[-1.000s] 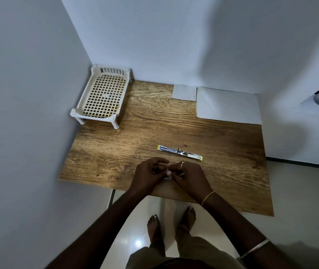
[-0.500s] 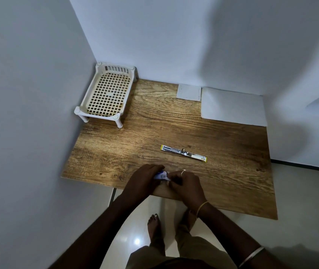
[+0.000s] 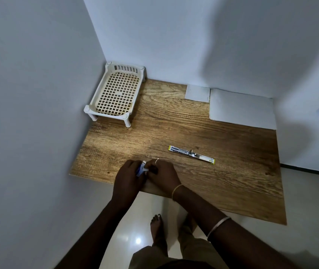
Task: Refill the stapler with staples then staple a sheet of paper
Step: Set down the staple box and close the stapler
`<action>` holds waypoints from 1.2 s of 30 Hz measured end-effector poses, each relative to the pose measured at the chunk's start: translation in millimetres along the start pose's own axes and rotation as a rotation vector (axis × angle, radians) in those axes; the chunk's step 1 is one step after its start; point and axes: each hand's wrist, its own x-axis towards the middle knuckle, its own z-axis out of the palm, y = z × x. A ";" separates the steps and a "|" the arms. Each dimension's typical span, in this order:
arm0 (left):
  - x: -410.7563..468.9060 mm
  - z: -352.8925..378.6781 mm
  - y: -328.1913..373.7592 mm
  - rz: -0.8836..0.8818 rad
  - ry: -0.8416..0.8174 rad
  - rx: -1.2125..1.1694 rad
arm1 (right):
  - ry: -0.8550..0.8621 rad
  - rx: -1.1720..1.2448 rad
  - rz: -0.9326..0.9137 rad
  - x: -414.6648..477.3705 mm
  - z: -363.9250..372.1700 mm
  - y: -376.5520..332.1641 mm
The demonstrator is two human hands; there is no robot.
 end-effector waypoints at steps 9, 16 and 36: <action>9.1 -0.7 11.4 0.029 0.017 0.076 | 0.350 -0.285 -0.071 8.7 -74.5 19.0; 45.4 10.1 64.6 0.272 -0.004 0.112 | 0.272 -0.567 0.135 20.7 -106.7 33.2; 92.4 44.0 91.2 0.345 -0.138 0.139 | 0.203 -0.452 0.179 29.0 -97.5 48.0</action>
